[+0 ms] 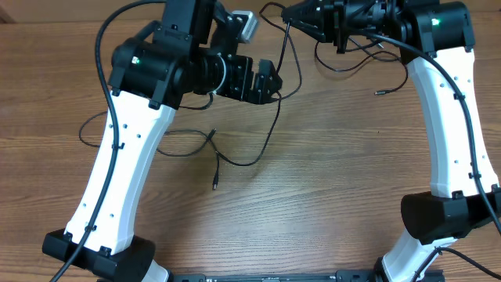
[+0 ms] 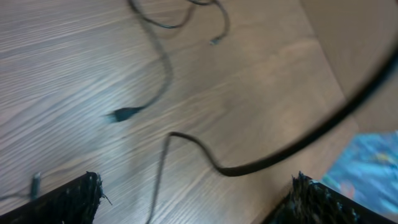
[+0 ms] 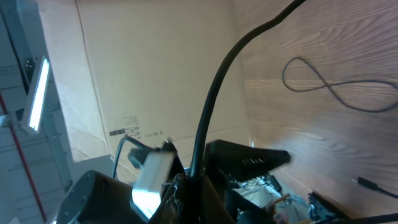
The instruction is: Untangle cables
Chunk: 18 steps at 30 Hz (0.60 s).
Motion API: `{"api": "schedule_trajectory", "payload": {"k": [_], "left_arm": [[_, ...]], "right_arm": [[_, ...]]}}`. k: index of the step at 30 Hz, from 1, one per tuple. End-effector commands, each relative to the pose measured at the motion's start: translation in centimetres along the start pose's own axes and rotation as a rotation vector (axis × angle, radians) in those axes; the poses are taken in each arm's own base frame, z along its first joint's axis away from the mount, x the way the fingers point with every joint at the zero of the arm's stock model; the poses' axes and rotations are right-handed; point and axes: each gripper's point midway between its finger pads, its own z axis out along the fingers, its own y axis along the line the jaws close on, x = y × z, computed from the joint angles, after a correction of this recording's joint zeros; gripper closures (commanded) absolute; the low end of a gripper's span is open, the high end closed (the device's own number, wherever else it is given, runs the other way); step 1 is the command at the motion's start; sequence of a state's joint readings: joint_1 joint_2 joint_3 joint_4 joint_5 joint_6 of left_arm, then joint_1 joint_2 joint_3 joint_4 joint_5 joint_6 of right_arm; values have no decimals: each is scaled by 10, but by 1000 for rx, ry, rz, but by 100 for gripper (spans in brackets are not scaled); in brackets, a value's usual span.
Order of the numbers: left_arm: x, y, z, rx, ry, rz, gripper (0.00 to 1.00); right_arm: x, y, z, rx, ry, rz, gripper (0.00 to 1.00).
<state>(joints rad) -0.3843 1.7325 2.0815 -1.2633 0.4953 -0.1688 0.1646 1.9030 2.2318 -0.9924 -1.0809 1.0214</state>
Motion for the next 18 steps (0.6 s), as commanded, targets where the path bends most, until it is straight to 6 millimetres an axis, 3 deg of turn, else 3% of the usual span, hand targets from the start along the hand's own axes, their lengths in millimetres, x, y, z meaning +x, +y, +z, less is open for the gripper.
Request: {"api": "schedule_trajectory", "payload": {"k": [1, 4, 12, 18], "left_arm": [[4, -34, -2, 128, 7, 155, 0], [5, -37, 0, 125, 10, 169, 0], [-1, -39, 0, 130, -15, 185, 37], [-4, -40, 0, 131, -28, 192, 53]], "right_arm": [[5, 9, -1, -21, 16, 33, 96], [6, 9, -1, -21, 17, 52, 96], [8, 6, 0, -12, 22, 72, 96], [13, 7, 5, -9, 39, 71, 96]]}}
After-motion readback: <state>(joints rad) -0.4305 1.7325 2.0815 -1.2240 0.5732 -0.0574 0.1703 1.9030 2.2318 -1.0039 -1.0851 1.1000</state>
